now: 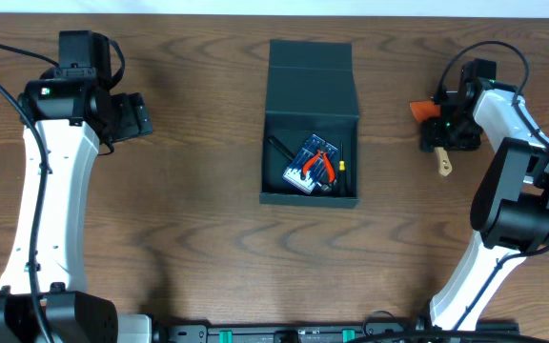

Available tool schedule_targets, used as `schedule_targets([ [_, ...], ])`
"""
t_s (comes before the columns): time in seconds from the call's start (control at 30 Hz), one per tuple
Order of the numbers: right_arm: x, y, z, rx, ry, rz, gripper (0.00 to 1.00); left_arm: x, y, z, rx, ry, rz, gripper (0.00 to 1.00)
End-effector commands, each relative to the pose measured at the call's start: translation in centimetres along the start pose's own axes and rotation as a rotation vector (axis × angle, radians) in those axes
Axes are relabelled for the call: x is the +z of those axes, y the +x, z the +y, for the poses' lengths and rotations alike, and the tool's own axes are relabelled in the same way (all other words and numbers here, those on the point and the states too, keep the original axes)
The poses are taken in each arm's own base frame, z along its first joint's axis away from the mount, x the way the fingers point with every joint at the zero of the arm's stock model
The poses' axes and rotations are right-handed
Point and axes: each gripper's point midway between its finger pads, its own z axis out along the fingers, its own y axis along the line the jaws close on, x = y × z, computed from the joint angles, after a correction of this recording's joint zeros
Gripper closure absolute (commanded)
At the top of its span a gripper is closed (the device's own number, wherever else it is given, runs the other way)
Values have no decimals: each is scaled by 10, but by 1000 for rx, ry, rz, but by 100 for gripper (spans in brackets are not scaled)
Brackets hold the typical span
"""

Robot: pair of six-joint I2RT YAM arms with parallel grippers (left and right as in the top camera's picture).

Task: Pack container
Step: 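Close the right gripper on the putty knife handle and lift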

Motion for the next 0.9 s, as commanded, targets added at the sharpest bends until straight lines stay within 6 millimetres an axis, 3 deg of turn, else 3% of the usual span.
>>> schedule_targets([
  [0.0,21,10,-4,7,44,63,41,-2,-1,3,-17,-8,-4,1],
  [0.17,21,11,-4,7,43,66,45,-2,-1,3,-17,-8,-4,2],
  [0.3,21,11,-4,6,43,68,61,-2,-1,3,-17,-9,-4,2],
  [0.87,19,11,0,1,33,69,89,-2,-1,3,-17,-8,-4,1],
])
